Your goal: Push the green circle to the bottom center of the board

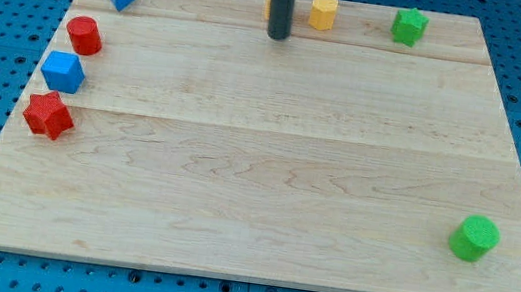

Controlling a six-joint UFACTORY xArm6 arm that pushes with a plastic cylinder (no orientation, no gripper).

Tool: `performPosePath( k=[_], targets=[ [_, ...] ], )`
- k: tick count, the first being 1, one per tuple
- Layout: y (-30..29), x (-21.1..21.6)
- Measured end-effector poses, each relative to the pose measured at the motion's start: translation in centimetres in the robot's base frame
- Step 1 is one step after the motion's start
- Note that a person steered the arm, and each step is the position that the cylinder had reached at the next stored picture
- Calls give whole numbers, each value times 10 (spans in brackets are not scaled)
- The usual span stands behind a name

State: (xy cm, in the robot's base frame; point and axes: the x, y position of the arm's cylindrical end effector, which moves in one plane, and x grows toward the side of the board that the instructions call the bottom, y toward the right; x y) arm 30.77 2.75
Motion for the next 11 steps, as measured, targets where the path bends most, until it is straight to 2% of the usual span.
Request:
performPosePath(
  k=[2, 3, 4, 5, 6, 7, 8, 10, 11],
  targets=[
    [250, 97],
    [300, 198],
    [267, 237],
    [164, 220],
    [130, 214],
    [207, 232],
    [183, 262],
    [-6, 198],
    [40, 186]
  ],
)
